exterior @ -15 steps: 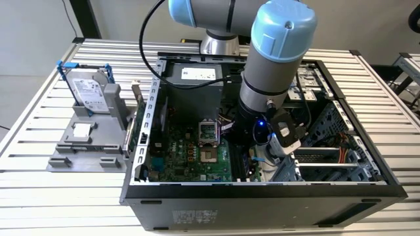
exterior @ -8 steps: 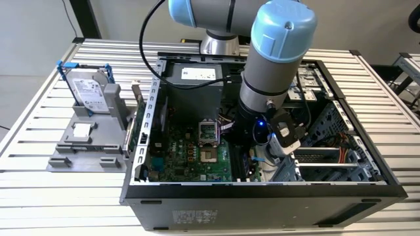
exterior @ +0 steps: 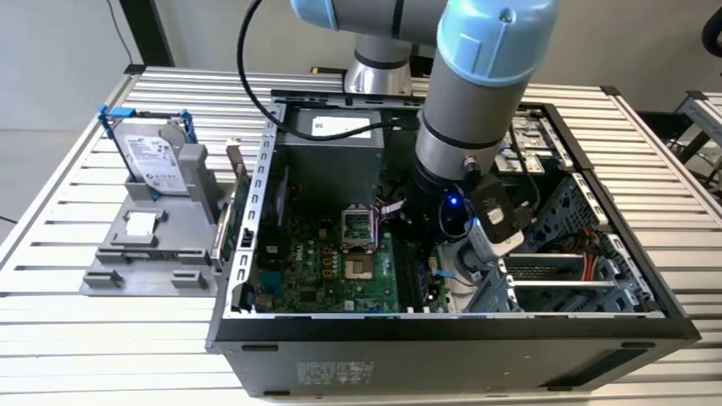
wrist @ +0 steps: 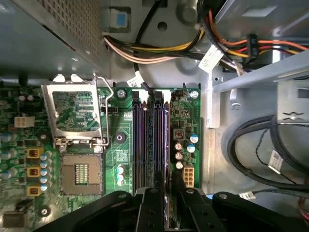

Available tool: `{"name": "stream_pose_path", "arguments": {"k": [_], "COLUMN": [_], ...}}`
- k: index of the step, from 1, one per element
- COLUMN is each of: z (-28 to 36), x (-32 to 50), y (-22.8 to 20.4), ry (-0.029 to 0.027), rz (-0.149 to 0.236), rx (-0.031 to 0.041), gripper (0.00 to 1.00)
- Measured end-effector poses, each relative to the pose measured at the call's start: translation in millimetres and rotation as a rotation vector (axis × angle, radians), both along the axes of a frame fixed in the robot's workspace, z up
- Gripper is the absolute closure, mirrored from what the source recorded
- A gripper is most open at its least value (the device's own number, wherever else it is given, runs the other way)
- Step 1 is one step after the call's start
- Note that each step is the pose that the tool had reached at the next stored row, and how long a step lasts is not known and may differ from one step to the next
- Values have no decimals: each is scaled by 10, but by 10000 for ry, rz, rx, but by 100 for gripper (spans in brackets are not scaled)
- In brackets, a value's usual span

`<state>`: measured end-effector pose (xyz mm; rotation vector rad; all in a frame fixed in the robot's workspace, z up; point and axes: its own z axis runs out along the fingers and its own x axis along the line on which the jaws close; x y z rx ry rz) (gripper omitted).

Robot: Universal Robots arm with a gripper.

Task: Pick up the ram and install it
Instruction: 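Press down the ram until it locks into place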

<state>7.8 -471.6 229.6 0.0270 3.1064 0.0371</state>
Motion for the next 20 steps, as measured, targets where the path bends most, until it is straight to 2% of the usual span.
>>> {"name": "stream_pose_path", "arguments": {"k": [3, 5, 10, 11, 20], "z": [131, 174, 188, 188, 190], "x": [0, 0, 0, 0, 0], "y": [0, 0, 0, 0, 0], "ry": [1, 7, 12, 13, 13], "rz": [-17, -24, -26, -25, -25], "rx": [2, -1, 2, 1, 0], "gripper": [0, 0, 0, 100, 100]}}
